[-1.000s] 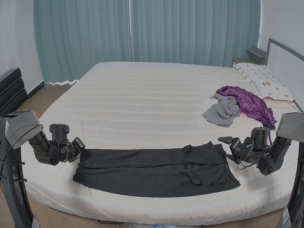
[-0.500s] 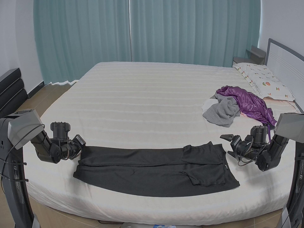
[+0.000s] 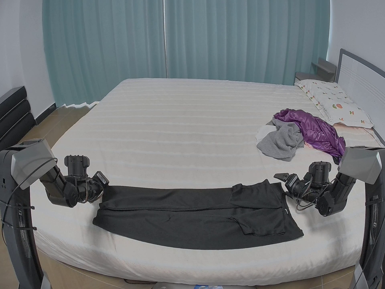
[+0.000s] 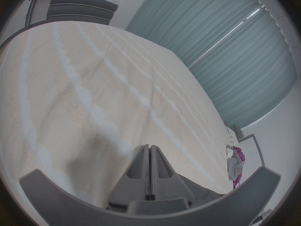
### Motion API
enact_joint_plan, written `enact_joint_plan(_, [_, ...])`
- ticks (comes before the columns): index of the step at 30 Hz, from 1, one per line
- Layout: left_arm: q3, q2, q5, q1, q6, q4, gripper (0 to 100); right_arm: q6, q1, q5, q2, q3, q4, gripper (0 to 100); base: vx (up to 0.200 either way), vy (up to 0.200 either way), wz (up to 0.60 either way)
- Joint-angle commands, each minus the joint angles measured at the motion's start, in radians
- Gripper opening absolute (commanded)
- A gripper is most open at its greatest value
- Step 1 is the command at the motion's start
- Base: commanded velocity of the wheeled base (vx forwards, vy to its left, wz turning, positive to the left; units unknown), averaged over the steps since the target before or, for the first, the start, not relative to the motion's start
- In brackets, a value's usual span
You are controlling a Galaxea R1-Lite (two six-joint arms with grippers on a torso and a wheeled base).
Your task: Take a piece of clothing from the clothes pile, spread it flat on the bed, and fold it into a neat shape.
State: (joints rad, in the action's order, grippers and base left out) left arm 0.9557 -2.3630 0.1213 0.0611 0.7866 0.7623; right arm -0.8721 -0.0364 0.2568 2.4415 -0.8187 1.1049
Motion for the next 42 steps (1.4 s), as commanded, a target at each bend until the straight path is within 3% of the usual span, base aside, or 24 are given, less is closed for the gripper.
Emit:
enact_joint_plan(1, [0.0,-0.002,0.0,0.0,0.0,0.0,0,0.001,-0.005,-0.002,0.022,-0.016,-0.005,0,0.0,0.0,0.0])
enact_joint_plan(5, [0.0,-0.004,0.0,-0.001,0.0,0.0,0,0.001,-0.007,-0.044,0.033,-0.036,-0.003,0,0.0,0.0,0.0])
enact_joint_plan(26, [0.02,-0.015,0.009,-0.001,0.0,0.0,0,-0.004,0.006,-0.047,0.028,-0.034,0.006,0,0.0,0.0,0.0])
enact_joint_plan(27, [0.021,-0.015,0.009,-0.001,0.0,0.0,0,-0.004,0.007,-0.047,0.028,-0.034,0.006,100,0.0,0.0,0.0])
enact_joint_plan(38, [0.024,-0.016,0.009,-0.001,0.0,0.0,0,0.002,-0.01,-0.039,0.045,-0.05,-0.005,100,0.0,0.0,0.0])
enact_joint_plan(39, [0.024,-0.016,0.009,-0.001,0.0,0.0,0,0.004,-0.01,-0.039,0.045,-0.05,-0.005,0,0.0,0.0,0.0])
enact_joint_plan(42, [0.024,-0.016,0.009,-0.001,0.0,0.0,0,0.004,-0.008,-0.039,0.045,-0.053,-0.007,0,0.0,0.0,0.0])
